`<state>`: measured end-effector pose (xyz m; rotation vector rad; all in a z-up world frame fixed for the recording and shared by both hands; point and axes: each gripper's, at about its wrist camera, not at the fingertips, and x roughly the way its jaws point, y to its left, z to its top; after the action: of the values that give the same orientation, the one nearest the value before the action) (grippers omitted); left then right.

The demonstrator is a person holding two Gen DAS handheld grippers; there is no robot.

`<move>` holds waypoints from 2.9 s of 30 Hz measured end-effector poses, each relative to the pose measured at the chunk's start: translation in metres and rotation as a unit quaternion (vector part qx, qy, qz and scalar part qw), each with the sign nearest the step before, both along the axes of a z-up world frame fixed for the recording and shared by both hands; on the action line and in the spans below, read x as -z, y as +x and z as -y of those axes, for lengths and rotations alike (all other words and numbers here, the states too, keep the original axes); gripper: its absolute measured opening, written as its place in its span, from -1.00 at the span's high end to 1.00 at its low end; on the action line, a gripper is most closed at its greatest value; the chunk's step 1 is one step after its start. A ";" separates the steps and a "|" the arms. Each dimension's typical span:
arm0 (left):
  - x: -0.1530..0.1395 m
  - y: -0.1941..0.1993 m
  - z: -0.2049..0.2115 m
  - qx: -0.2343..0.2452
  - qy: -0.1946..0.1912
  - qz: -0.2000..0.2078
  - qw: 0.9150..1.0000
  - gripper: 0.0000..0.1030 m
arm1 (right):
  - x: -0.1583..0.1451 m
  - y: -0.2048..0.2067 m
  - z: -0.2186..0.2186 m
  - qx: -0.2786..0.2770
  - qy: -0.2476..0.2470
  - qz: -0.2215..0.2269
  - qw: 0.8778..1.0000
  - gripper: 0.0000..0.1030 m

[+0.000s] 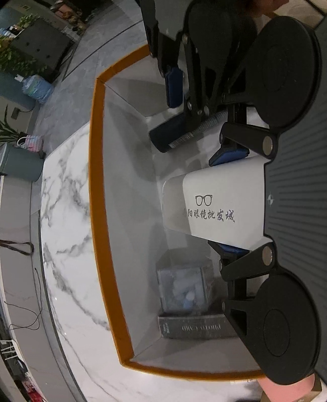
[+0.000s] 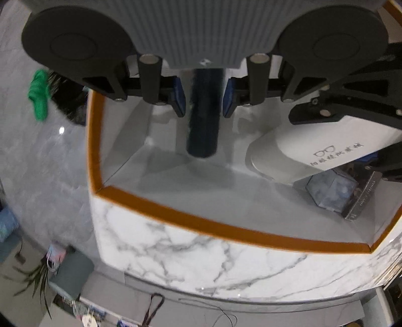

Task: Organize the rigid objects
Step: 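Lower the white box into the orange box while right tool releases blue can beside it, then withdraw both tools from the orange box back toward the item pile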

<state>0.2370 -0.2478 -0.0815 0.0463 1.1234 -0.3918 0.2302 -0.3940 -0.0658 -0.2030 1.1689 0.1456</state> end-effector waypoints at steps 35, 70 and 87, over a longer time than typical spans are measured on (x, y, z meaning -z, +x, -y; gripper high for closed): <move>0.023 0.013 0.025 0.010 -0.052 -0.133 0.990 0.18 | -0.044 -0.059 0.076 0.024 0.039 0.070 0.996 0.68; -0.058 -0.037 0.012 0.071 -0.046 0.008 0.996 0.35 | -0.080 -0.097 0.044 -0.025 0.072 0.116 0.990 0.36; -0.124 -0.095 -0.173 0.033 0.023 0.093 0.995 0.35 | -0.087 -0.124 -0.116 -0.101 0.205 0.120 0.966 0.15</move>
<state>0.1417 -0.0752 0.0422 0.1582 0.9482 -0.4123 0.1060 -0.2783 0.0209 0.0276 0.8530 0.5227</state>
